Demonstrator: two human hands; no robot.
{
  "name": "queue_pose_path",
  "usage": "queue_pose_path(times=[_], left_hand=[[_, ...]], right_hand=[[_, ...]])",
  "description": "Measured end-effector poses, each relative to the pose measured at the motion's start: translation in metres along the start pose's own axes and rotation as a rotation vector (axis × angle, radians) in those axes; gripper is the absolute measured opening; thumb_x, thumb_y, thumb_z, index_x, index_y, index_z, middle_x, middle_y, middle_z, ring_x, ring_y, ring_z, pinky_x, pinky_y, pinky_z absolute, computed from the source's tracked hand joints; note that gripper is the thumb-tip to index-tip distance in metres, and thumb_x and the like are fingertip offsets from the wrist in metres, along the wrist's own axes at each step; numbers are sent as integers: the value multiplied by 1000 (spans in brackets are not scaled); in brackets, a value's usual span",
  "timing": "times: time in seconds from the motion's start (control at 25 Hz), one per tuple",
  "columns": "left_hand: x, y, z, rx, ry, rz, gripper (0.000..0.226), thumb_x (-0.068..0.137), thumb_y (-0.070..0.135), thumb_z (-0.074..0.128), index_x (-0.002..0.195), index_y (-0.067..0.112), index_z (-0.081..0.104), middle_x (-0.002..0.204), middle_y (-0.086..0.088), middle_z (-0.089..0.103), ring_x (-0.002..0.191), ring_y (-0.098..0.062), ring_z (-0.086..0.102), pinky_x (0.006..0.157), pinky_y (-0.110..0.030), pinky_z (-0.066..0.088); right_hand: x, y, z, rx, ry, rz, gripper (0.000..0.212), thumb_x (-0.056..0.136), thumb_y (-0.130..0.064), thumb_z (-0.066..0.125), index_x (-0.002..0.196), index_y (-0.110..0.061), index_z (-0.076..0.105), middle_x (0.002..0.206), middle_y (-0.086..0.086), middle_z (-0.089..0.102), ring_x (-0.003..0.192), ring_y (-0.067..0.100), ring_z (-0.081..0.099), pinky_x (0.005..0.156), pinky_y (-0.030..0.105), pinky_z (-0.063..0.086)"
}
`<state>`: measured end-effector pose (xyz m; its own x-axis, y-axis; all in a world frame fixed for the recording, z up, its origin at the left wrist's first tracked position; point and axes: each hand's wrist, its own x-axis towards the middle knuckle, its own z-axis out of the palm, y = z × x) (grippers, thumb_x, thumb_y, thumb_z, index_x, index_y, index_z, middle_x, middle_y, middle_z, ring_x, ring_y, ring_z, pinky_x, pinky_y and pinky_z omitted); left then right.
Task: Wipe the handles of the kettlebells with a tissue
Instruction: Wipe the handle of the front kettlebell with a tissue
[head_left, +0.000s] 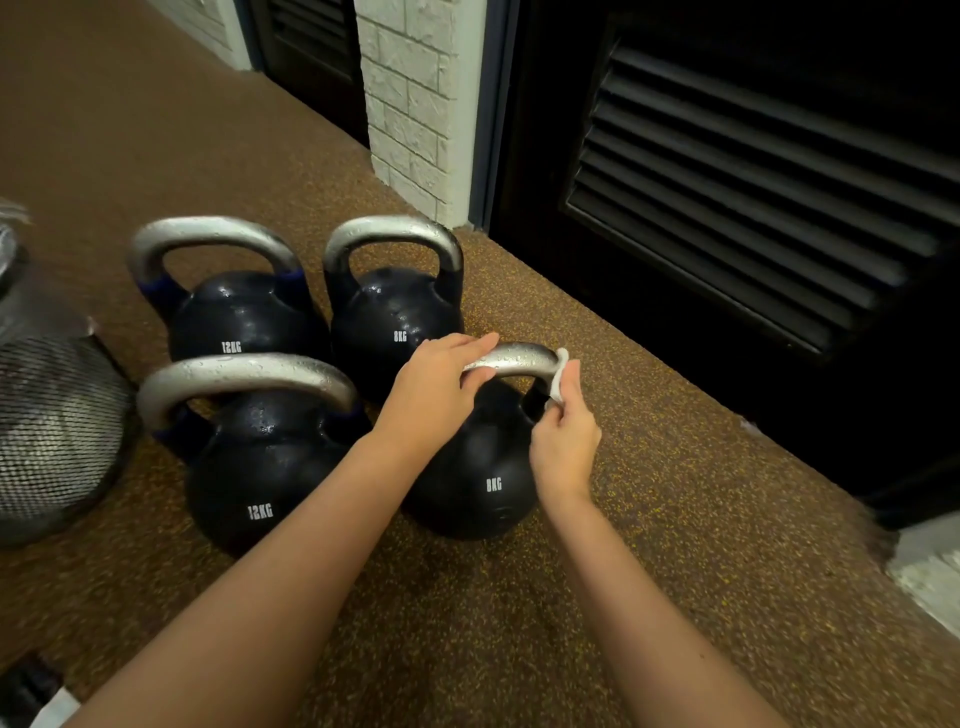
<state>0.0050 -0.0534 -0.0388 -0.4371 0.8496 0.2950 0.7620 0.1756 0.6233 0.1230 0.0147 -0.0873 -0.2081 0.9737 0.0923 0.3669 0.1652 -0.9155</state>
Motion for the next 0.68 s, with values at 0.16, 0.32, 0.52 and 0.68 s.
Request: queue_pose_path(times=[0.16, 0.32, 0.52, 0.68], left_hand=[[-1, 0, 0, 15, 2, 4, 40, 91, 18, 57, 131, 18, 53, 123, -2, 60, 116, -18, 54, 107, -43, 36], [0, -1, 0, 7, -1, 2, 40, 91, 18, 56, 131, 19, 53, 124, -2, 60, 116, -19, 53, 107, -43, 35], [-3, 1, 1, 26, 6, -5, 40, 92, 18, 55, 132, 20, 52, 128, 0, 58, 120, -17, 49, 110, -42, 32], [-9, 0, 0, 118, 14, 28, 43, 94, 21, 53, 136, 22, 46, 141, 0, 47, 132, -18, 39, 115, -41, 25]], right_hand=[[-11, 1, -9, -32, -26, -94, 62, 89, 10, 41, 144, -17, 32, 145, 5, 42, 132, 10, 38, 113, 22, 26], [13, 6, -12, -34, -33, 46, 53, 89, 5, 41, 136, -20, 47, 122, 9, 63, 106, 21, 60, 97, 33, 46], [7, 2, -16, -22, -59, -60, 56, 89, 6, 43, 136, -24, 47, 135, -3, 53, 126, 9, 46, 111, 24, 31], [5, -10, -9, 28, -23, -47, 57, 90, 10, 38, 140, -17, 41, 142, 1, 44, 133, 16, 41, 114, 34, 30]])
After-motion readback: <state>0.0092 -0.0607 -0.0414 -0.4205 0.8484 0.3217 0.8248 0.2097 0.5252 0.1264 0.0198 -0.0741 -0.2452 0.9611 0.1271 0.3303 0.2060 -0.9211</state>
